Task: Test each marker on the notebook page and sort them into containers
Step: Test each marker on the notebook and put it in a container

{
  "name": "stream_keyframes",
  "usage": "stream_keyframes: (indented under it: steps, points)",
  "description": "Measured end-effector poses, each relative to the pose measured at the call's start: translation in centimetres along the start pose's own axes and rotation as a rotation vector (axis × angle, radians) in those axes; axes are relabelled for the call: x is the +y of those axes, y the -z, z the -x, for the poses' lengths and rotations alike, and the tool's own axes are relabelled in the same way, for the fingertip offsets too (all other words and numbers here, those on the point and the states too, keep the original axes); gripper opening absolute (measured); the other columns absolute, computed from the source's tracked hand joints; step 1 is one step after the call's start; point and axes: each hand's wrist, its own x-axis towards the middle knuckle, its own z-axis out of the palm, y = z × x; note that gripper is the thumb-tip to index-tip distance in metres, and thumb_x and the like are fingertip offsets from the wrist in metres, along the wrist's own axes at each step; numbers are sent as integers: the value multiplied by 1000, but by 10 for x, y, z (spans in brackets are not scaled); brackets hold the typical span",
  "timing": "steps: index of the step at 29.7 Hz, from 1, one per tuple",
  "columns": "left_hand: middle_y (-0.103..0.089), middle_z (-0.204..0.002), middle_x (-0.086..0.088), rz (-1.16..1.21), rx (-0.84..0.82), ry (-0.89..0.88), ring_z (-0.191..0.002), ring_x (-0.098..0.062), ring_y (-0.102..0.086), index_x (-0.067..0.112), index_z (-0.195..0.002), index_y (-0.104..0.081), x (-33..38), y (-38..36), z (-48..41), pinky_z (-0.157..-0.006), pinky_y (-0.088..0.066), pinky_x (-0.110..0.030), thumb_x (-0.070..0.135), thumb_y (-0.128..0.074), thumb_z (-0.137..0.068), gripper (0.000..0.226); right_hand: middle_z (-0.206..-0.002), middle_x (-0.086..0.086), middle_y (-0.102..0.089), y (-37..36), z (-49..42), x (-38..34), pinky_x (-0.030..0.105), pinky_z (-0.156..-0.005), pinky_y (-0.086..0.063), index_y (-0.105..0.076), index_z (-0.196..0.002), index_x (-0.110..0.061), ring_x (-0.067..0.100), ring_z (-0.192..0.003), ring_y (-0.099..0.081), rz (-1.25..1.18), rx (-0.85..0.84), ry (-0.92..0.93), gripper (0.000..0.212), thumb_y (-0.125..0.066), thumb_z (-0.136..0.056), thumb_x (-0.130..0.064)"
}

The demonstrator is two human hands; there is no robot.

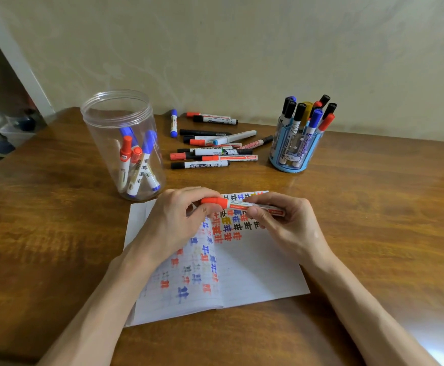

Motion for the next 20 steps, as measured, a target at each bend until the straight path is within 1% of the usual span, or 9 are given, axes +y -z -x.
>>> stream_keyframes:
  steps: [1, 3, 6, 8, 10, 13, 15, 18, 20]
  points:
    - [-62, -103, 27, -11, 0, 7, -95, 22, -59, 24, -117, -74, 0, 0, 0, -75, -53, -6, 47, -57, -86, 42, -97, -7, -80, -1, 0, 1, 18, -70, -58, -79, -107, -12, 6, -86, -77, 3, 6, 6, 26, -76, -90, -31]
    - [-66, -106, 22, -35, -10, 22, -95, 14, -64, 25, -117, -74, -1, -2, 0, -75, -55, -10, 48, -56, -87, 42, -96, -8, -80, -2, 1, 2, 20, -71, -59, -79, -106, -14, 5, -87, -77, 7, 18, 3, 26, -75, -90, -34]
    - [-69, -108, 18, -72, -8, 25, -98, 0, -68, 24, -118, -74, -1, -5, -2, -75, -58, -16, 46, -56, -90, 40, -97, -8, -80, -5, 2, 3, 32, -76, -63, -77, -106, -17, 7, -90, -77, 37, 35, -5, 28, -72, -90, -40]
    - [-70, -108, 17, -72, -4, 23, -98, -1, -69, 24, -117, -74, -1, -6, -2, -75, -59, -18, 47, -55, -90, 40, -98, -9, -80, -6, 3, 4, 38, -78, -64, -76, -106, -19, 8, -91, -77, 55, 48, 8, 28, -70, -91, -43]
    - [-70, -107, 17, -58, -16, 22, -100, 0, -68, 26, -115, -74, 0, -6, -2, -76, -58, -20, 48, -56, -89, 39, -100, -7, -79, -6, 2, 4, 40, -79, -64, -75, -106, -18, 10, -93, -77, 61, 26, 13, 29, -69, -93, -43]
    - [-67, -106, 23, -43, -46, 35, -106, 3, -64, 30, -114, -71, 1, -4, -3, -80, -57, -16, 48, -57, -88, 34, -103, -9, -78, -5, 0, 3, 34, -80, -64, -72, -108, -20, 9, -96, -75, 69, -9, 19, 20, -69, -97, -36]
    - [-68, -104, 26, -11, -46, 64, -107, 4, -63, 33, -112, -69, 2, -1, -3, -81, -56, -15, 45, -60, -89, 28, -105, -11, -77, -6, -2, 0, 28, -79, -62, -71, -110, -22, 8, -98, -74, 76, -20, 38, 13, -69, -100, -31]
    - [-71, -102, 22, 104, 18, 72, -106, -2, -65, 30, -109, -72, 6, 7, -5, -83, -57, -20, 36, -70, -90, 20, -112, -13, -74, -10, -4, -2, 26, -82, -60, -70, -113, -28, 7, -105, -71, 119, -43, 45, 14, -69, -100, -32]
    - [-73, -102, 18, 172, 64, 55, -106, -8, -67, 26, -107, -74, 11, 13, -8, -85, -57, -23, 30, -74, -92, 16, -112, -15, -73, -15, -8, -9, 25, -86, -59, -69, -114, -31, 5, -107, -70, 140, -87, 62, 15, -69, -99, -34]
